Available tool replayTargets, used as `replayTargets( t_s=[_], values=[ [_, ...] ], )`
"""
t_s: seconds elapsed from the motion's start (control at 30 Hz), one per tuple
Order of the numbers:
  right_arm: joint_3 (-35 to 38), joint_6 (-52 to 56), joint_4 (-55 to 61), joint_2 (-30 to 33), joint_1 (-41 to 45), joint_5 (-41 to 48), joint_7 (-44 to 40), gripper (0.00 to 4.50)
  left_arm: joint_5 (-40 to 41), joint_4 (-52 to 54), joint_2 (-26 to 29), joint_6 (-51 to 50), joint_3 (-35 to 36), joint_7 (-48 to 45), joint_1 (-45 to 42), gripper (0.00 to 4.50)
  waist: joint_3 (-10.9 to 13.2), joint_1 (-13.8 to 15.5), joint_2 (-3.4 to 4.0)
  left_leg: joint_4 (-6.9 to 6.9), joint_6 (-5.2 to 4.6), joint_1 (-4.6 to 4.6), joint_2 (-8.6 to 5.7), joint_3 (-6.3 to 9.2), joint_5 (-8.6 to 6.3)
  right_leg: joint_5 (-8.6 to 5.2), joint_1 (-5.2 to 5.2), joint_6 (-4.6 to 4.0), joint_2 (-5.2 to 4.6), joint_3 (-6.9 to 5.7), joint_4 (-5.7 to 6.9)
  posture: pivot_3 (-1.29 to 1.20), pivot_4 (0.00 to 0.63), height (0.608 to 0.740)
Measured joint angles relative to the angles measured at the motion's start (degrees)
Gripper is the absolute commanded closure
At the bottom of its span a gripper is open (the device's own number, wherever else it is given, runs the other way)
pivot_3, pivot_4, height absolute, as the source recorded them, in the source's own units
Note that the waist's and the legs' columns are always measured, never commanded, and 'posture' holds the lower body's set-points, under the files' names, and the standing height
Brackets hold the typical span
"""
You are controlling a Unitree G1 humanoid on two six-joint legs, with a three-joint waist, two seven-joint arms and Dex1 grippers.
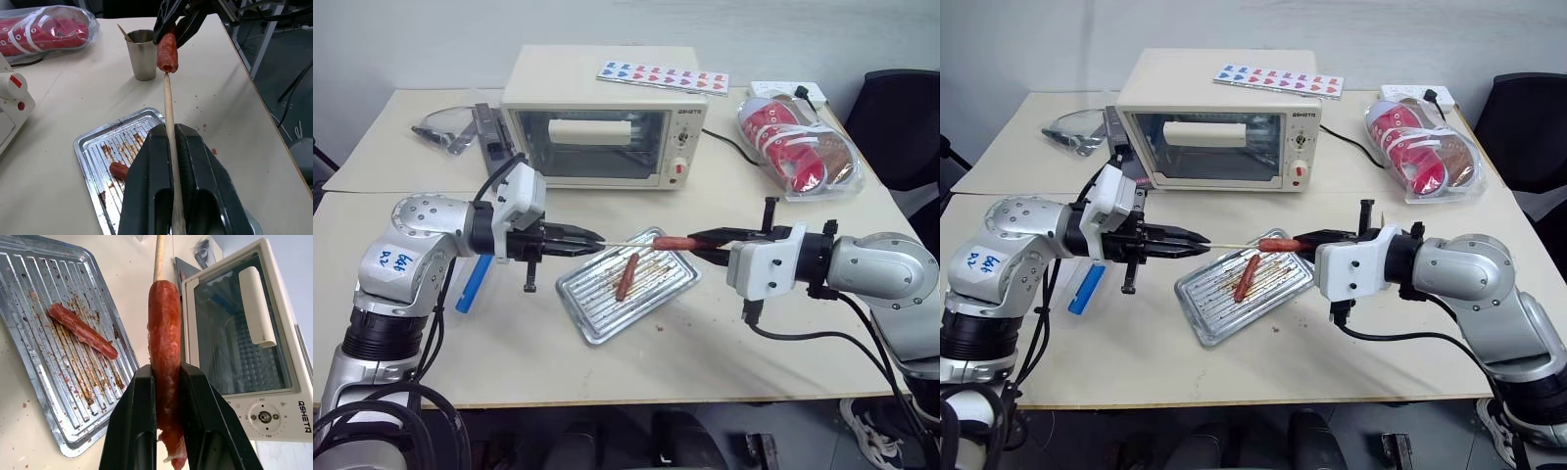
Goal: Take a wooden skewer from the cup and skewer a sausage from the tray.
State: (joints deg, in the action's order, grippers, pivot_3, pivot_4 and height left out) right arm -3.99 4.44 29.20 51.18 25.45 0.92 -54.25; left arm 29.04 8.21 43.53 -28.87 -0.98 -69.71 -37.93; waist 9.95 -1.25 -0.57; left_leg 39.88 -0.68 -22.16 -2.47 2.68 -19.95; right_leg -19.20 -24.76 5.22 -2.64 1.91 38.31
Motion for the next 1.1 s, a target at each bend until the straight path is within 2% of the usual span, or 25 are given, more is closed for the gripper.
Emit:
replayTargets(
  t_s=[0.33,1.1],
  values=[
    [0.00,-0.73,-1.11,0.01,-1.37,-0.82,0.02,4.03,-0.11,-0.79,1.57,0.36,0.33,-1.06,-0.13,4.50,0.00,-0.02,0.00,0.00,0.00,0.00,0.00,0.00,0.00,0.00,0.00,0.00,0.00,0.00,0.00,0.00,0.150,0.740],
    [0.00,0.60,0.14,-0.01,-0.78,-0.52,0.01,4.03,-0.22,-1.29,0.09,0.92,-0.12,-0.46,-1.24,4.50,0.00,-0.02,0.00,0.00,0.00,0.00,0.00,0.00,0.00,0.00,0.00,0.00,0.00,0.00,0.00,0.00,0.150,0.740]
  ],
)
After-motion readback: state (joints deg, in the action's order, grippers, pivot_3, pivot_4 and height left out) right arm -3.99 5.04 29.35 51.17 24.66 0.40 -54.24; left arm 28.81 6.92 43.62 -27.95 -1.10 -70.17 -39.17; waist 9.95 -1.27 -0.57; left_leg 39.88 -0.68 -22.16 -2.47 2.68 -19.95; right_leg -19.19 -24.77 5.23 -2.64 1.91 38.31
